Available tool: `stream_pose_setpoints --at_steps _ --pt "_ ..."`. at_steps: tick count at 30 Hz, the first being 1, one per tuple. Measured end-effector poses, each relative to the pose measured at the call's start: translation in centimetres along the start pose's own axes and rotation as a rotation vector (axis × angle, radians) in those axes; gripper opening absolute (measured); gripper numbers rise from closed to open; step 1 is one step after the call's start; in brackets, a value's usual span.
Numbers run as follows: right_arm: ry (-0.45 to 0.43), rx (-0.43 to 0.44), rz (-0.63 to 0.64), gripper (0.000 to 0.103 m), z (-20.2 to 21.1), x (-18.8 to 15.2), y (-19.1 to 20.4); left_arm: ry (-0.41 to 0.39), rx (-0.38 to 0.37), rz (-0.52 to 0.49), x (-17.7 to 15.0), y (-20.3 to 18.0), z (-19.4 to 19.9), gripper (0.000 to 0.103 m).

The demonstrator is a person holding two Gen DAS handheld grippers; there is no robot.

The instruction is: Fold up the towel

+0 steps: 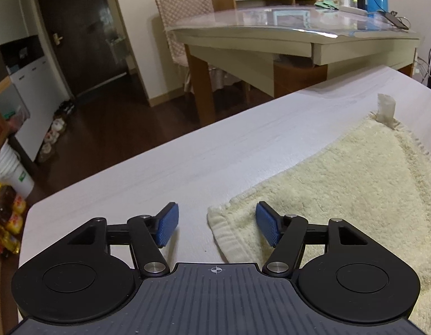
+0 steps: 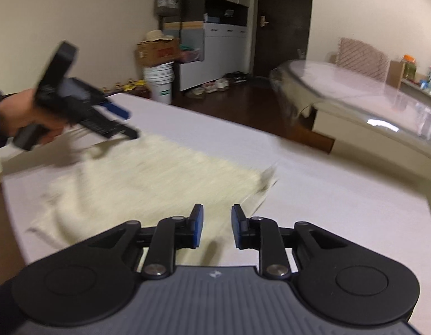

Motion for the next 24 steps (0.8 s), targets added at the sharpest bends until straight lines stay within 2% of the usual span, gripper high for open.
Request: stream_pose_setpoints --at_steps 3,6,8,10,14,17,19,24 --pt "0.016 0.024 0.013 0.032 1.6 -1.3 1.0 -0.012 -0.009 0.005 0.0 -0.6 1.3 0.062" --pt "-0.022 0.019 -0.018 0.041 3.5 -1.4 0.4 -0.039 -0.048 0.008 -0.2 -1.7 3.5 0.062" --pt "-0.05 0.023 -0.042 0.042 4.8 -1.3 0.0 -0.047 -0.081 -0.007 -0.6 -2.7 5.0 0.063" --pt "-0.062 0.019 -0.02 0.042 5.9 -1.6 0.0 -0.035 -0.156 -0.069 -1.9 -5.2 7.1 0.063" --pt "-0.064 -0.016 0.103 0.043 7.0 -2.8 1.0 -0.009 -0.28 -0.186 -4.5 -9.8 10.3 0.063" --pt "-0.047 -0.053 0.181 0.043 7.0 -3.6 1.4 0.011 -0.332 -0.258 -6.1 -12.6 11.6 0.061" --pt "-0.035 -0.076 0.223 0.044 6.9 -4.1 1.5 0.028 -0.359 -0.294 -7.0 -14.2 12.0 0.052" --pt "-0.038 -0.056 0.188 0.046 6.5 -3.9 0.7 0.041 -0.416 -0.334 -8.5 -16.4 12.5 0.048"
Point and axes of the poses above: each gripper's, at about its wrist camera, not at the fingertips, and z roughly against the way its jaws point, y to its left, x to its top, the point moved 10 cm from there along -z, roughly the way its jaws point, and after that the axes turned 11 degrees about -x, right-handed, at the moved point
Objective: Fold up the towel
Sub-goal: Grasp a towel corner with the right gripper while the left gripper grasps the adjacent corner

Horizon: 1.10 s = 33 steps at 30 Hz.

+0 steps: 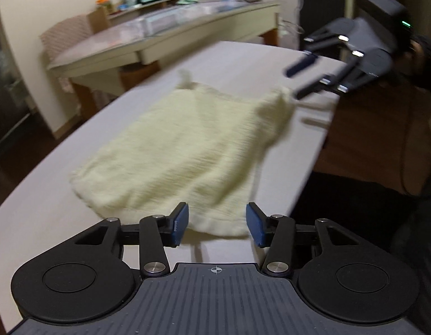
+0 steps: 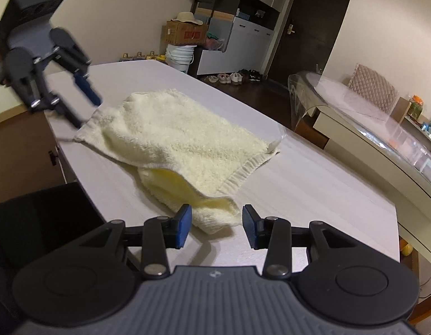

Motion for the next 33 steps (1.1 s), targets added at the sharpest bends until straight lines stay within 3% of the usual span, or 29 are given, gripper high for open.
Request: stream_pose_setpoints --at_steps 7,17,20,21,24,33 --pt "0.058 0.094 -0.155 0.048 -2.0 -0.8 -2.6 0.007 0.009 -0.012 -0.8 -0.6 -0.4 0.032" --pt "0.094 0.234 -0.342 0.046 -3.0 -2.0 -3.7 -0.001 0.019 -0.044 -0.5 -0.7 0.0 0.032" --pt "0.09 0.254 -0.378 0.024 -2.9 -2.2 -3.9 -0.004 0.025 -0.048 -0.5 -0.7 0.0 0.032" --pt "0.082 0.252 -0.391 0.005 -2.7 -2.2 -3.9 -0.003 0.026 -0.05 -0.5 -0.7 -0.1 0.032" --pt "0.048 0.249 -0.412 0.006 -1.6 -1.6 -4.1 0.004 0.034 -0.075 -0.7 -1.0 -0.2 0.032" --pt "-0.087 0.359 -0.483 0.006 3.0 3.3 -3.7 0.036 0.058 -0.174 -0.8 -1.6 -1.3 0.033"
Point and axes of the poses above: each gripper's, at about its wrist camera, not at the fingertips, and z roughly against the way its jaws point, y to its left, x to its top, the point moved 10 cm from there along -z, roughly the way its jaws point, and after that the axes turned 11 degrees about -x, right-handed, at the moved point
